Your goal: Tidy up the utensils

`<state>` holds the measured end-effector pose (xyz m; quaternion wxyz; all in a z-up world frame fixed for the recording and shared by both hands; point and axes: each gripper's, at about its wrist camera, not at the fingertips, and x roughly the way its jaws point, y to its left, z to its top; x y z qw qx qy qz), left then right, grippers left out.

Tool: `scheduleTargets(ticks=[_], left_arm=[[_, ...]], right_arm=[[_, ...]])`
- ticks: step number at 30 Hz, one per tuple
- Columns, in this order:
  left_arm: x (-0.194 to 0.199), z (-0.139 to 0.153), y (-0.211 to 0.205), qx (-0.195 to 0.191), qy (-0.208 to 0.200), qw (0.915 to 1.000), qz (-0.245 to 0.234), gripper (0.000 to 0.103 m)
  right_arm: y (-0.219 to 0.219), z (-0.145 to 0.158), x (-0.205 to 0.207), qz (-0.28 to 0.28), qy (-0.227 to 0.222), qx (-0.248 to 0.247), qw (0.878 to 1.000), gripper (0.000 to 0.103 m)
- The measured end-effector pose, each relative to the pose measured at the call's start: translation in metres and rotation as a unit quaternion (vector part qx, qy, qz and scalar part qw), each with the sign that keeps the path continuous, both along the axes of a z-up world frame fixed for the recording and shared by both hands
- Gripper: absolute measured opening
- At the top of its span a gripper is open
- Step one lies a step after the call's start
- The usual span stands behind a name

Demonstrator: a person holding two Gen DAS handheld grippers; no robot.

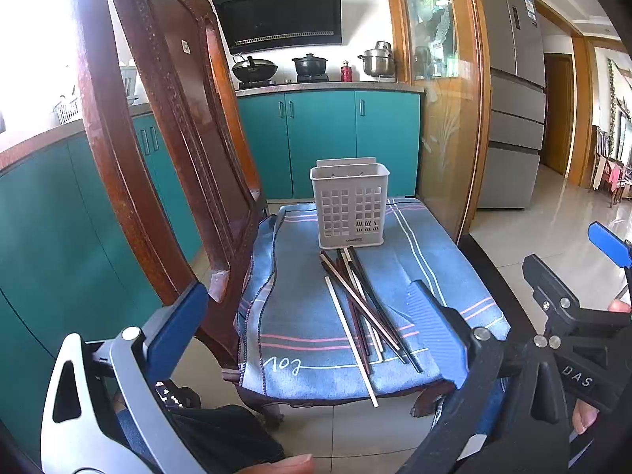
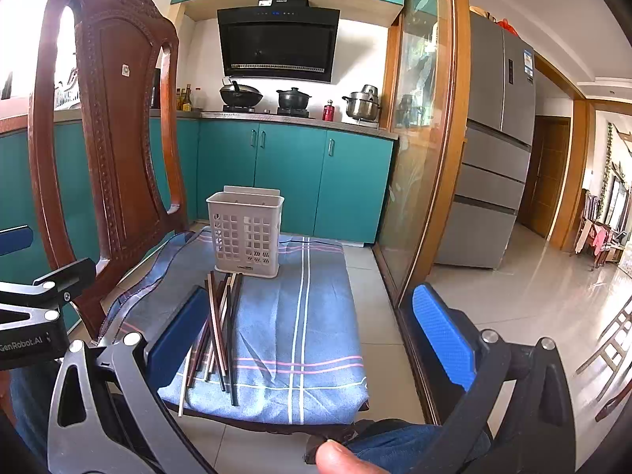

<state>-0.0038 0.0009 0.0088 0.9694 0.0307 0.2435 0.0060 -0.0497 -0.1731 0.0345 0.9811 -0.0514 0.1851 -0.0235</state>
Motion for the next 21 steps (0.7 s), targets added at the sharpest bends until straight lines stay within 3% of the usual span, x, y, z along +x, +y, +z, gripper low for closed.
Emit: scheduleTargets(ticks=[21], left_arm=[[-0.0026,0.0017,-0.0016,0.006,0.001,1.0,-0.004,0.1]], right_arm=[[-0.0011,0.0001,-0.0047,0.0,-0.002,-0.001,1.0,0.1]])
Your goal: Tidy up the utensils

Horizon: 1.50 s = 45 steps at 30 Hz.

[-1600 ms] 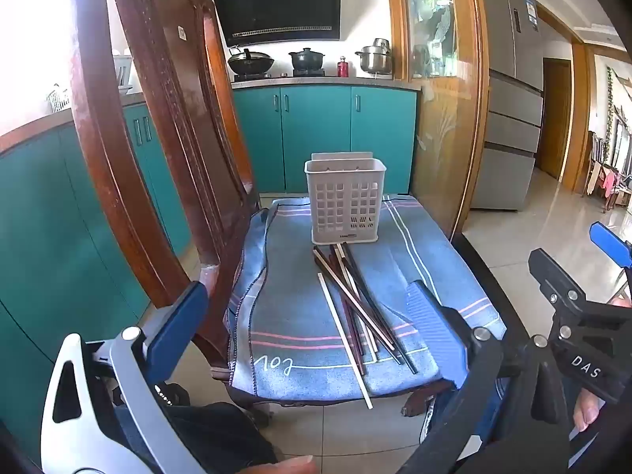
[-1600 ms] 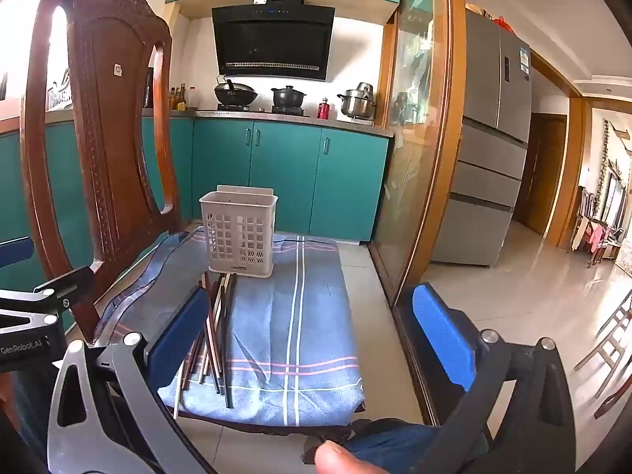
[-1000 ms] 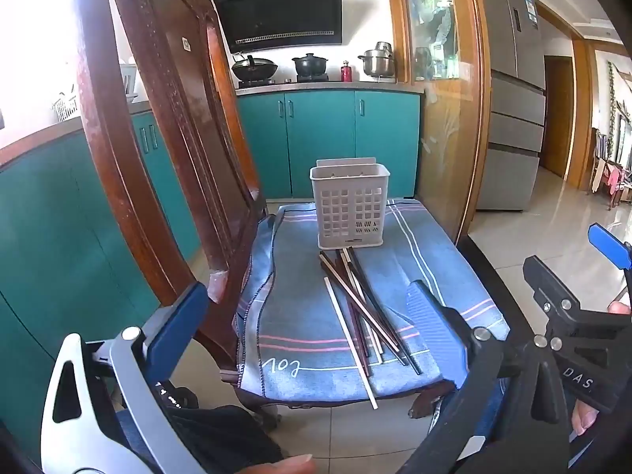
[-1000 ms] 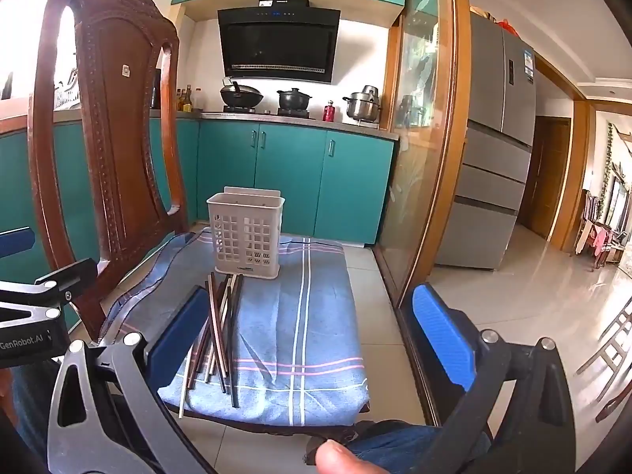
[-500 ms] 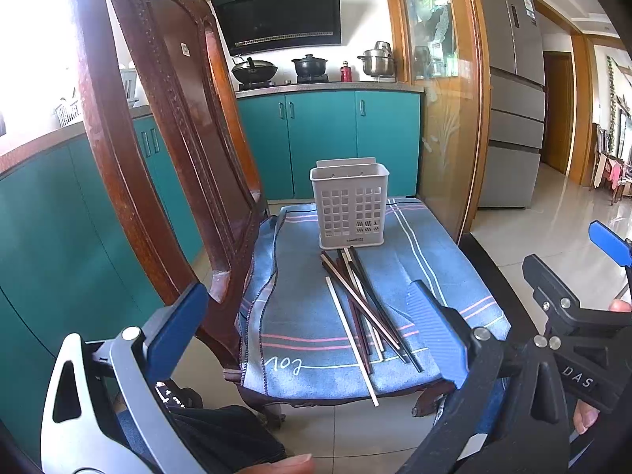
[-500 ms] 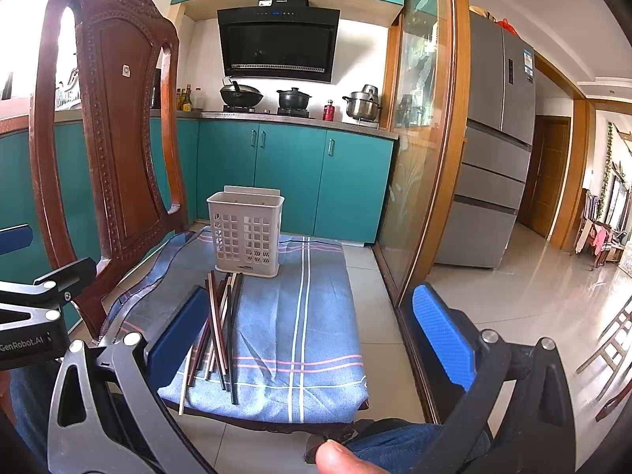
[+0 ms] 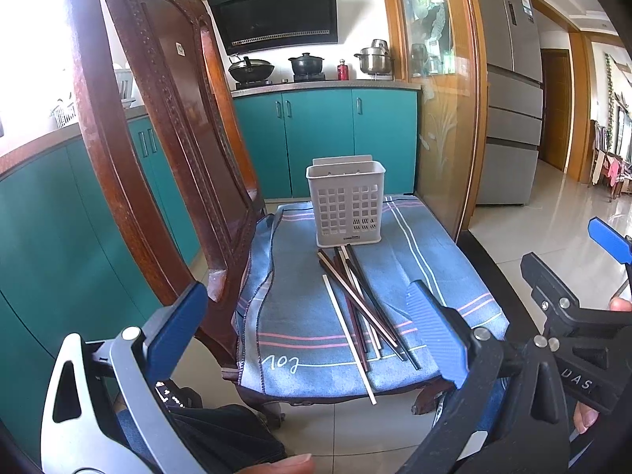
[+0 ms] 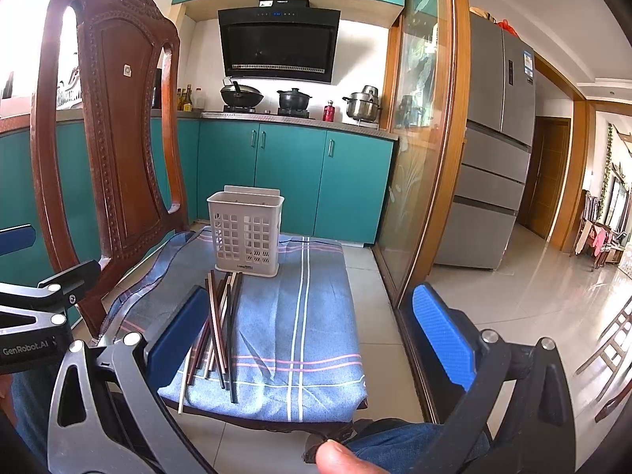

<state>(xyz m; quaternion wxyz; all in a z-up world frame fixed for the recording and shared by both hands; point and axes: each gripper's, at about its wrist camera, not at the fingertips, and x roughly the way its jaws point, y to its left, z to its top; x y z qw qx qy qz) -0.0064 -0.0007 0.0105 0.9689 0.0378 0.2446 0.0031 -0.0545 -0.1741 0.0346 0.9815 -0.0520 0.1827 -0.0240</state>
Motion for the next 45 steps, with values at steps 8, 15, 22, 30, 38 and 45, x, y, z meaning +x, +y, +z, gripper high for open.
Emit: scheduleTargets(ticks=[8,15,22,30,38,45], left_arm=[[-0.002,-0.001,-0.003,0.001,0.0,1.0,0.0,0.1],[-0.002,-0.002,-0.002,0.002,0.001,1.0,-0.001,0.1],[-0.004,-0.005,-0.008,0.003,0.004,1.0,-0.002,0.1],[-0.003,-0.007,-0.008,0.004,0.007,1.0,-0.001,0.1],[-0.003,-0.008,-0.008,0.004,0.007,1.0,-0.002,0.1],[-0.002,-0.01,-0.009,0.005,0.01,0.9999,-0.002,0.1]], right_arm=[[0.0,0.0,-0.001,0.0,0.0,-0.001,1.0,0.101],[0.0,-0.001,-0.001,0.001,0.001,-0.002,1.0,0.1],[0.004,-0.001,-0.002,0.004,0.002,-0.007,1.0,0.1],[0.006,-0.001,-0.002,0.007,0.003,-0.009,1.0,0.101],[0.007,0.0,-0.002,0.007,0.002,-0.01,1.0,0.1],[0.006,-0.001,-0.002,0.007,0.003,-0.009,1.0,0.101]])
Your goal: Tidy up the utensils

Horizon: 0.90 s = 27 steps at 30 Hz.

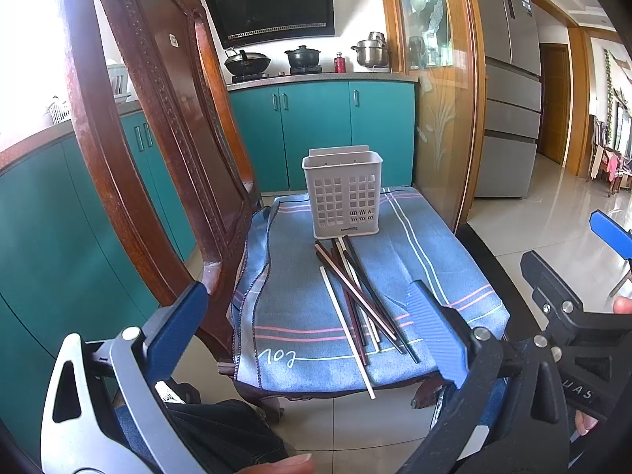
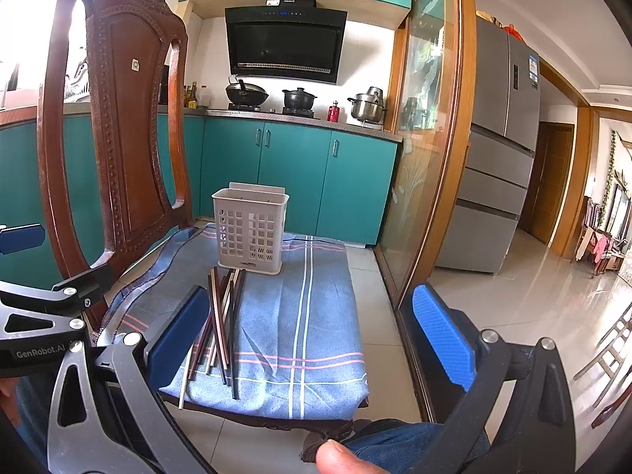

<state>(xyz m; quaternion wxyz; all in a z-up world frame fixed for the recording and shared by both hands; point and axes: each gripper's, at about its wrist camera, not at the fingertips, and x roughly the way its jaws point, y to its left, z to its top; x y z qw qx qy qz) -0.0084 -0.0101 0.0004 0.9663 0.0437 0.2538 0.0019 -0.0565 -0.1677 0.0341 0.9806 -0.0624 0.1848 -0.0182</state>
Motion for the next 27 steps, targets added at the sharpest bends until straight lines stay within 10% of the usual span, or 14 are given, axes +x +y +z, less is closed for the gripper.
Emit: scheduleTargets(ticks=[27], left_arm=[[0.036,-0.029,0.009,-0.001,0.06,0.9982,0.0,0.1]], right_arm=[[-0.016,-0.023,0.052,-0.02,0.062,0.015,0.998,0.101]])
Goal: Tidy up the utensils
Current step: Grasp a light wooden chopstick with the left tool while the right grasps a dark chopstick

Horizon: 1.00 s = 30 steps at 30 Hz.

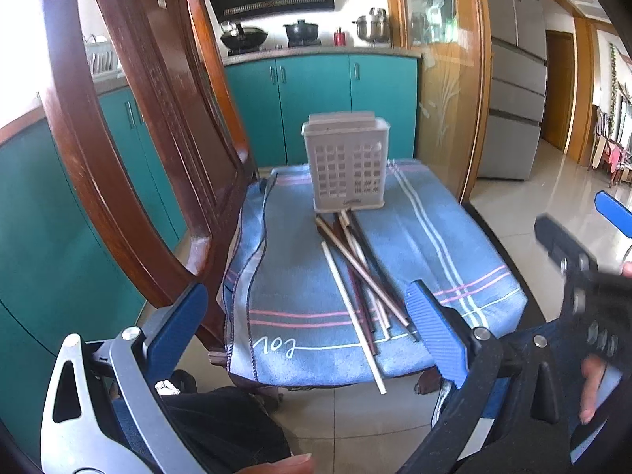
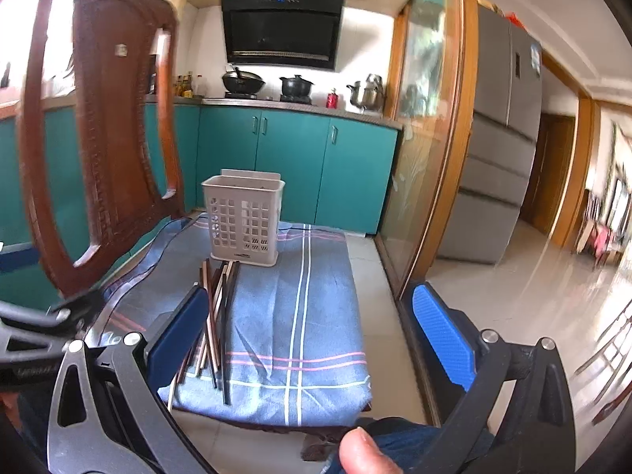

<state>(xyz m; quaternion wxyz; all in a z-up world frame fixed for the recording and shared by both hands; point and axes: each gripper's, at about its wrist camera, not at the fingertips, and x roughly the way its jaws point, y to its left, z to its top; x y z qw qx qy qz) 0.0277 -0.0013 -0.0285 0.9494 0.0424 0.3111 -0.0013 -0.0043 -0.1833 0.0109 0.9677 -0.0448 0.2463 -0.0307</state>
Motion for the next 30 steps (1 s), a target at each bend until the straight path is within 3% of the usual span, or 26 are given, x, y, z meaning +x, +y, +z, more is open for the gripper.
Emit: scheduleTargets(ticks=[2,6,9,11,13,15,21,23,25,30], left_arm=[[0.01,-0.008,0.009,-0.019,0.018,0.9996,-0.004,0.1],[0.048,-0.032,0.029,-0.072,0.072,0.9947,-0.011,0.1],[0.081,-0.049,0.034,-0.082,0.105,0.9909,-0.023,0.095],[0.108,-0.06,0.033,-0.084,0.123,0.9882,-0.037,0.081],[0.134,-0.072,0.028,-0.076,0.141,0.986,-0.045,0.069],[0.161,-0.085,0.021,-0.064,0.164,0.983,-0.053,0.061],[0.183,-0.111,0.019,-0.07,0.186,0.9774,-0.072,0.058],[0.187,-0.118,0.015,-0.073,0.191,0.9757,-0.078,0.058],[0.189,-0.122,0.009,-0.075,0.191,0.9746,-0.09,0.058],[0.202,-0.126,0.001,-0.067,0.198,0.9736,-0.091,0.056]], right_arm=[[-0.002,-0.019,0.04,0.025,0.106,-0.015,0.994,0.1],[-0.014,-0.05,0.103,0.03,0.182,0.014,0.983,0.1],[-0.01,-0.069,0.158,0.052,0.226,0.048,0.972,0.075],[0.002,-0.08,0.199,0.075,0.256,0.073,0.961,0.044],[0.017,-0.088,0.233,0.104,0.283,0.095,0.949,0.033],[0.038,-0.101,0.264,0.143,0.314,0.12,0.931,0.033],[0.073,-0.141,0.297,0.179,0.367,0.124,0.904,0.033],[0.08,-0.141,0.298,0.176,0.364,0.106,0.908,0.031],[0.081,-0.142,0.297,0.171,0.36,0.093,0.913,0.015],[0.072,-0.14,0.296,0.17,0.357,0.097,0.914,0.01]])
